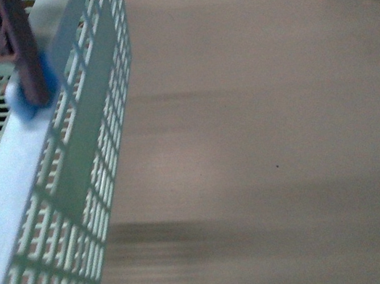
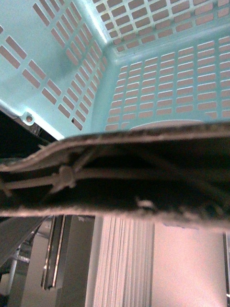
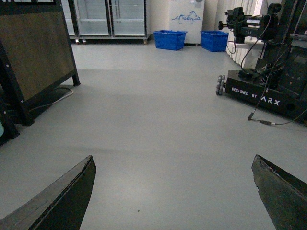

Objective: Pick mango and avocado into basket

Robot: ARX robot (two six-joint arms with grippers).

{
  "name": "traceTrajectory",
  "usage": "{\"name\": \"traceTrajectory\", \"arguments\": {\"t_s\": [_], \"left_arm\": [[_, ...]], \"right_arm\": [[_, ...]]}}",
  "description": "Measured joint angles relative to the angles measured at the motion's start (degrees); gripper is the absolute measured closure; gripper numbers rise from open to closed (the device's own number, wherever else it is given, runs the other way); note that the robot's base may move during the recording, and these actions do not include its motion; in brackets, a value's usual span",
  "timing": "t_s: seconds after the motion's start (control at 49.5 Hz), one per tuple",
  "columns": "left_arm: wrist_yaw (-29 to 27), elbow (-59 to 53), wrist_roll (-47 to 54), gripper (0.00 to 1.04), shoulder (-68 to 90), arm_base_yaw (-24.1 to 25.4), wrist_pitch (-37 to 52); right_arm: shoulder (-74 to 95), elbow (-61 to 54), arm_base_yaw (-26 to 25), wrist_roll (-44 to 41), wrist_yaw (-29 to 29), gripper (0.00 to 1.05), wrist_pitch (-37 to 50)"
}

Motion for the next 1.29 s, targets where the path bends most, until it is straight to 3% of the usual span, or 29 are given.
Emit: {"name": "traceTrajectory", "arguments": {"t_s": [1.294], "left_arm": [[-0.5,0.0,3.3,0.96,-0.7,-0.4,-0.5]], "right_arm": [[0.0,0.0,0.0,0.0,0.0,0.08,0.0]]}}
